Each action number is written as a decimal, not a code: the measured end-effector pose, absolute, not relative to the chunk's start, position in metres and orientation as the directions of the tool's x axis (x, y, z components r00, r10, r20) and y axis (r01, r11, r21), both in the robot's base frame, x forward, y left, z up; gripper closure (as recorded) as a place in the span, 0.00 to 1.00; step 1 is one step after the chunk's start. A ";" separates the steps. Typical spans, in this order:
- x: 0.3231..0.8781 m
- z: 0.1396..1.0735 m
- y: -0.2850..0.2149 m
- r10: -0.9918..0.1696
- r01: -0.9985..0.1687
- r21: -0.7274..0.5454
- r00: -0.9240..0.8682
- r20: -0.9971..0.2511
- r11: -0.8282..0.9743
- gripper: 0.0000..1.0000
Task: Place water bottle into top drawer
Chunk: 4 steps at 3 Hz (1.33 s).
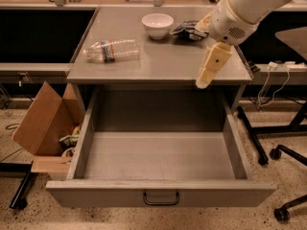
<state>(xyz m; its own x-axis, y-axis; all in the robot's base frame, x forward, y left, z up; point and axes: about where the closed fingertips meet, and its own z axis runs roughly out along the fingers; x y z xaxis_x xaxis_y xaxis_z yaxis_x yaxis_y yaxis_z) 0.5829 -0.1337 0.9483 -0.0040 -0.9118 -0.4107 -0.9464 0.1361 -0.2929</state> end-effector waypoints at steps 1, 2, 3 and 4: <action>0.654 0.933 -0.103 -0.897 -0.939 -0.334 0.079 -0.435 0.079 0.00; 0.700 0.924 -0.077 -0.887 -0.933 -0.358 0.131 -0.442 0.041 0.00; 0.735 0.918 -0.053 -0.879 -0.921 -0.387 0.153 -0.451 0.039 0.00; 0.762 0.908 -0.021 -0.851 -0.916 -0.399 0.174 -0.496 0.046 0.00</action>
Offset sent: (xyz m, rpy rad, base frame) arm 0.1741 0.0840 -0.0265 0.0539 -0.1118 0.1652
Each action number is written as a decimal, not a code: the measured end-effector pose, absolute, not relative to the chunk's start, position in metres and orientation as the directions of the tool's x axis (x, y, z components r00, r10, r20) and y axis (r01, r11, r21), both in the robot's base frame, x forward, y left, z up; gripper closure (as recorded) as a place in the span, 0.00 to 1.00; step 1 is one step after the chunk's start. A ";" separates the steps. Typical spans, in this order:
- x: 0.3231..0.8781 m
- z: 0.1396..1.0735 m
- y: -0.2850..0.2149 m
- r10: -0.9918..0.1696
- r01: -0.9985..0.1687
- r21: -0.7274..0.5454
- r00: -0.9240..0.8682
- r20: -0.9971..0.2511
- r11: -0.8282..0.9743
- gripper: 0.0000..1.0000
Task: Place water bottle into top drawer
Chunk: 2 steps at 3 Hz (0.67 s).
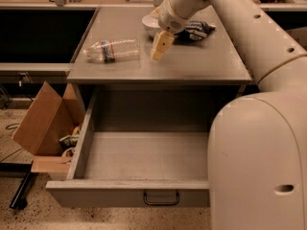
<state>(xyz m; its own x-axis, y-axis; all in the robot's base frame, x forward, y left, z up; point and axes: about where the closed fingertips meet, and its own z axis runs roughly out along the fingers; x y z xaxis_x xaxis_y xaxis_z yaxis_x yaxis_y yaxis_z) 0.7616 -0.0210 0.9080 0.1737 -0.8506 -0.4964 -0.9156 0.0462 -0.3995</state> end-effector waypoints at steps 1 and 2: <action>0.773 0.897 -0.004 -0.830 -0.919 -0.391 0.178 -0.529 0.052 0.00; 0.783 0.887 0.016 -0.809 -0.928 -0.370 0.180 -0.560 0.050 0.00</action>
Offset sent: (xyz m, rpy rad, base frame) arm 0.0406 0.0538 -0.0224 0.1145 0.0420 0.0357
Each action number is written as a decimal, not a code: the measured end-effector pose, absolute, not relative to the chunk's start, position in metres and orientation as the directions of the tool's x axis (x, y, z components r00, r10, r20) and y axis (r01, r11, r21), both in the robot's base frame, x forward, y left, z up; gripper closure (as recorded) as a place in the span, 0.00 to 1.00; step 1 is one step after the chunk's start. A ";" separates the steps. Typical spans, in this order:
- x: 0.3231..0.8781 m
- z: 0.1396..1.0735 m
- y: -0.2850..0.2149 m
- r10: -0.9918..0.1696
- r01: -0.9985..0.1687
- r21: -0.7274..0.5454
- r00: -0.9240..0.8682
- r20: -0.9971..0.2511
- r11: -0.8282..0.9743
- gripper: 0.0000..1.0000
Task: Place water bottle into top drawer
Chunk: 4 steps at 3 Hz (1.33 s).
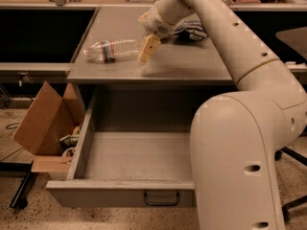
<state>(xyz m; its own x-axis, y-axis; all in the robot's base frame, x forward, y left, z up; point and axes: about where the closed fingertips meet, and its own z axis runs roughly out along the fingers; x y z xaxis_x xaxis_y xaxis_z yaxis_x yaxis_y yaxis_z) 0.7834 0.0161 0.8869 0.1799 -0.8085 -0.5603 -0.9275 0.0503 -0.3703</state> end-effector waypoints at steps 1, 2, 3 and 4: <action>0.791 0.879 0.036 -0.794 -0.937 -0.347 0.182 -0.581 0.039 0.00; 0.797 0.874 0.051 -0.784 -0.946 -0.322 0.179 -0.595 0.028 0.00; 0.800 0.868 0.067 -0.775 -0.956 -0.292 0.171 -0.608 0.019 0.24; 0.801 0.865 0.074 -0.773 -0.961 -0.277 0.167 -0.613 0.012 0.47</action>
Offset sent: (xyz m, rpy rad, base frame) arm 0.0379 0.0451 -0.0019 0.0476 0.0747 0.0502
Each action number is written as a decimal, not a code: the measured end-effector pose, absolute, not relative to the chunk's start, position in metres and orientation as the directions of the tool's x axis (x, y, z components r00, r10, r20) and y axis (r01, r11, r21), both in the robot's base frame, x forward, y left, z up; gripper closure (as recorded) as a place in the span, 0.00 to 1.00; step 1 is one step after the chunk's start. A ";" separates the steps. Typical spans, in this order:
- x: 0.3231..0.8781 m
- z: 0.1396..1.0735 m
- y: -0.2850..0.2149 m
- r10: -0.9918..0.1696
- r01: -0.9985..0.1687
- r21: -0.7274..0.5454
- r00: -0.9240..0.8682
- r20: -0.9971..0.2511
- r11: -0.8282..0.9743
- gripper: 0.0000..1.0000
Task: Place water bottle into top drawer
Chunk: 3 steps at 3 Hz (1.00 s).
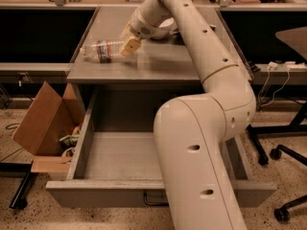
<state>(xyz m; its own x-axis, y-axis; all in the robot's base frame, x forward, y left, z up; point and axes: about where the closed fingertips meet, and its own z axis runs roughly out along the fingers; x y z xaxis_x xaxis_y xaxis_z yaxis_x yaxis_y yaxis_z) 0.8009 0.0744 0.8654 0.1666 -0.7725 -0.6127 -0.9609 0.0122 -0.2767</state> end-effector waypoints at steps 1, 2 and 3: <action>0.793 0.862 0.077 -0.776 -0.967 -0.253 0.174 -0.606 -0.019 0.78; 0.778 0.880 0.059 -0.777 -0.965 -0.262 0.183 -0.603 -0.024 0.99; 0.754 0.924 0.010 -0.770 -0.952 -0.299 0.144 -0.621 0.062 1.00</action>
Offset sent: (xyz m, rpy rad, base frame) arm -0.0685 -0.0427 0.0336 -0.0223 -0.0029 0.0340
